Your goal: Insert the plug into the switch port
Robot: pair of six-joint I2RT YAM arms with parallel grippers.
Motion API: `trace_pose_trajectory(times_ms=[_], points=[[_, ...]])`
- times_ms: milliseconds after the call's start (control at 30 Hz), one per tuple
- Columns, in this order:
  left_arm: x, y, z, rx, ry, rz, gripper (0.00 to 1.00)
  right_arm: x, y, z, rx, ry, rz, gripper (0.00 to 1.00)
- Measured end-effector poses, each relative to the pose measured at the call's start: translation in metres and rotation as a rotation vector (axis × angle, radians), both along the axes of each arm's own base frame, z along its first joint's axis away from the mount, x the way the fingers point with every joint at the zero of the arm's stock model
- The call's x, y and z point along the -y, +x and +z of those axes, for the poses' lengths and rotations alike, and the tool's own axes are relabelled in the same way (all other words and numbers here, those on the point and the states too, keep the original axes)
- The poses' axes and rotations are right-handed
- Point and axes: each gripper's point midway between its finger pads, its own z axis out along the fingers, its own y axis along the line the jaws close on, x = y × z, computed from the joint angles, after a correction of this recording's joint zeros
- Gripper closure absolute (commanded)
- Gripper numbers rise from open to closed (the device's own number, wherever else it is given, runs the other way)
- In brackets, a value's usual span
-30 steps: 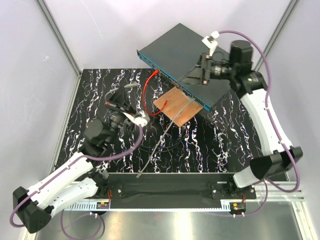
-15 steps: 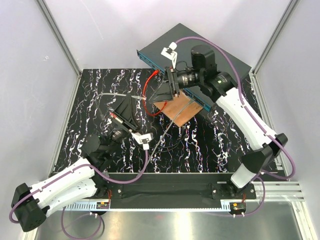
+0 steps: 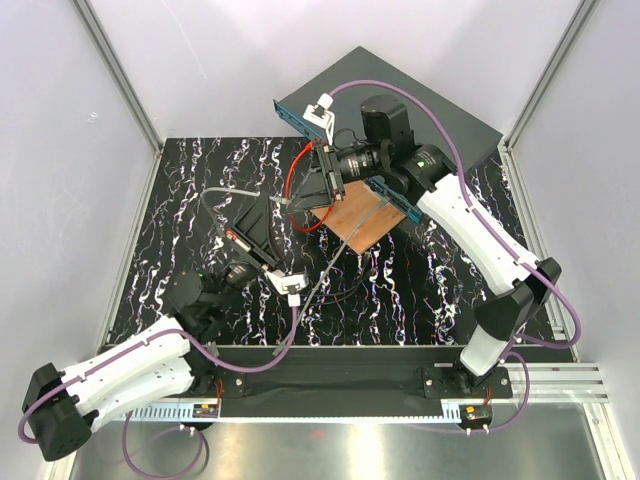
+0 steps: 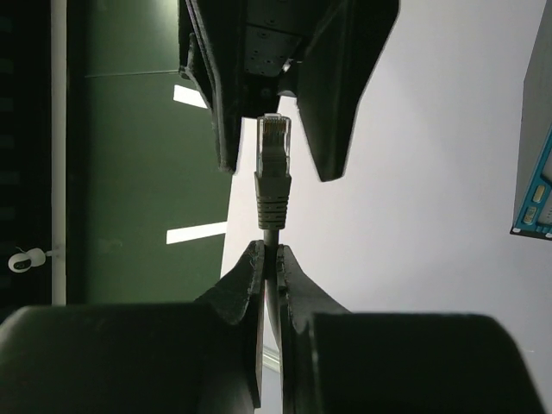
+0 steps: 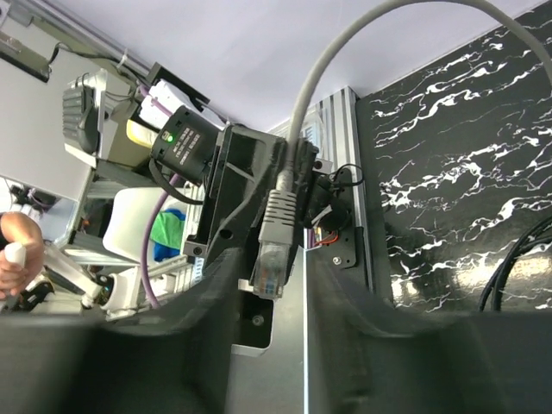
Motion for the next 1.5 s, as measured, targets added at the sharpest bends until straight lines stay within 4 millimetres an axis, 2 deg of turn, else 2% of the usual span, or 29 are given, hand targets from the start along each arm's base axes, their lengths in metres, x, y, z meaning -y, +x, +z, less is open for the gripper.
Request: trace_pose_trajectory(times_ms=[67, 100, 133, 200, 233, 267, 433, 500, 667, 800, 900, 1033, 1167, 1300, 1500], points=[[0.0, 0.0, 0.0, 0.0, 0.0, -0.001, 1.0, -0.001, -0.003, 0.0, 0.003, 0.001, 0.009, 0.76], [0.0, 0.0, 0.0, 0.0, 0.001, -0.001, 1.0, -0.002, -0.003, 0.0, 0.004, 0.001, 0.012, 0.92], [0.0, 0.0, 0.0, 0.0, 0.0, -0.001, 0.95, -0.003, -0.003, -0.001, 0.011, 0.001, 0.012, 1.0], [0.0, -0.001, 0.001, 0.004, -0.004, 0.0, 0.78, -0.003, -0.002, -0.003, 0.009, -0.004, 0.012, 1.0], [0.0, 0.0, 0.0, -0.004, -0.004, -0.002, 0.55, -0.003, -0.001, -0.005, 0.013, -0.007, 0.011, 1.0], [0.0, 0.0, -0.001, -0.008, 0.0, -0.003, 0.48, -0.003, -0.001, -0.006, 0.016, -0.011, 0.012, 1.0], [0.001, 0.0, -0.015, -0.195, -0.023, -0.073, 0.31, 0.001, 0.0, -0.01, 0.07, -0.036, 0.005, 1.0], [-0.003, -0.005, -0.008, -0.311, -0.071, -0.129, 0.26, 0.003, 0.0, -0.007, 0.118, -0.039, 0.001, 1.0], [-0.022, -0.031, 0.028, -0.623, -0.252, -0.298, 0.25, 0.01, 0.001, 0.001, 0.248, -0.042, 0.001, 1.0], [-0.029, -0.049, 0.042, -0.915, -0.433, -0.409, 0.27, 0.014, 0.004, -0.005, 0.321, -0.067, 0.002, 1.0], [-0.018, -0.06, 0.04, -1.157, -0.531, -0.482, 0.36, 0.017, 0.008, -0.013, 0.376, -0.091, 0.005, 1.0], [-0.01, -0.069, 0.031, -1.356, -0.59, -0.515, 0.35, 0.018, 0.007, -0.023, 0.481, -0.116, 0.022, 1.0], [0.006, -0.078, 0.032, -1.514, -0.618, -0.577, 0.37, 0.017, -0.016, -0.035, 0.617, -0.137, 0.087, 1.0], [0.018, -0.082, 0.021, -1.65, -0.616, -0.59, 0.38, 0.022, -0.042, -0.035, 0.748, -0.126, 0.147, 1.0], [0.039, -0.075, 0.021, -1.807, -0.545, -0.572, 0.36, 0.038, -0.057, -0.031, 0.901, -0.105, 0.155, 1.0]])
